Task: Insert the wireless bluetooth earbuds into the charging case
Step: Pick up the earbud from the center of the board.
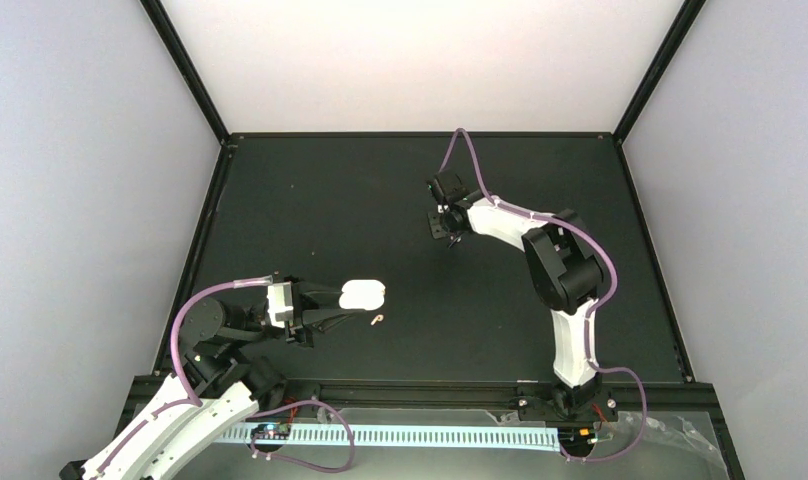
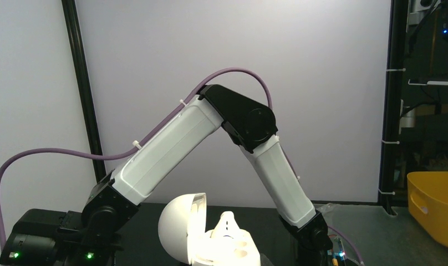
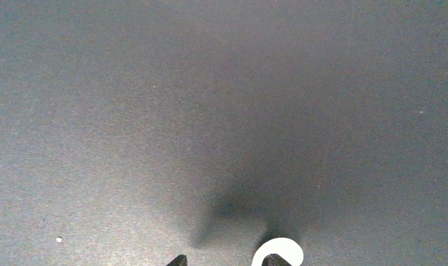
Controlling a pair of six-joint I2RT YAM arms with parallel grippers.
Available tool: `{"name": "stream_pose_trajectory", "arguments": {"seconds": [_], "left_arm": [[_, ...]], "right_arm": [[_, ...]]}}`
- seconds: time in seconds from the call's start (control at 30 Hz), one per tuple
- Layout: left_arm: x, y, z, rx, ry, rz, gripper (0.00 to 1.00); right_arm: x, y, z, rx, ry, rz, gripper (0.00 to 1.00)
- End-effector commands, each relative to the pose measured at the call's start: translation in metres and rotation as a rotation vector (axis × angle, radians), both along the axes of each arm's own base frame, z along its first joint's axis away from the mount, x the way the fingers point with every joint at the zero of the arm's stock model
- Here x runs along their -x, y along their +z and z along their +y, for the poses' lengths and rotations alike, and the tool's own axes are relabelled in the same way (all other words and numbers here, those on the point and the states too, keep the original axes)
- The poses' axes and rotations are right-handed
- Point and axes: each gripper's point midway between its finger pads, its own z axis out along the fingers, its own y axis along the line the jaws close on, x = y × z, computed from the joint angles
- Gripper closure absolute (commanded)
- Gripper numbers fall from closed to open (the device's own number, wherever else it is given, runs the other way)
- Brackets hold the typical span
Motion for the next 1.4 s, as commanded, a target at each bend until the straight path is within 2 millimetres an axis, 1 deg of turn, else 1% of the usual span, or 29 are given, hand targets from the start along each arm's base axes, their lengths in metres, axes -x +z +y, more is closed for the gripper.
{"name": "stream_pose_trajectory", "arguments": {"seconds": [0.0,0.3,0.4,0.73,1.37], "left_arm": [[0.004,0.010,0.003,0.024,-0.006,-0.032,0.98],[0.004,0.011,0.003,0.024,-0.003,-0.034,0.98],[0.004,0.010,0.003,0.024,-0.004,-0.033,0.98],[0.004,0.011,0.003,0.026,-0.004,-0.034,0.98],[0.004,0.011,0.003,0.027,-0.006,-0.032,0.99]], "right_arm": [[-0.001,-0.011,-0.009,0.053,-0.033,0.007,0.63],[0.001,-0.015,-0.028,0.108,-0.068,0.002,0.65],[0.002,-0.014,-0.032,0.116,-0.077,-0.007,0.66],[-0.001,-0.009,-0.042,0.165,-0.101,-0.036,0.76],[-0.002,-0.004,-0.049,0.193,-0.117,-0.059,0.90]]}}
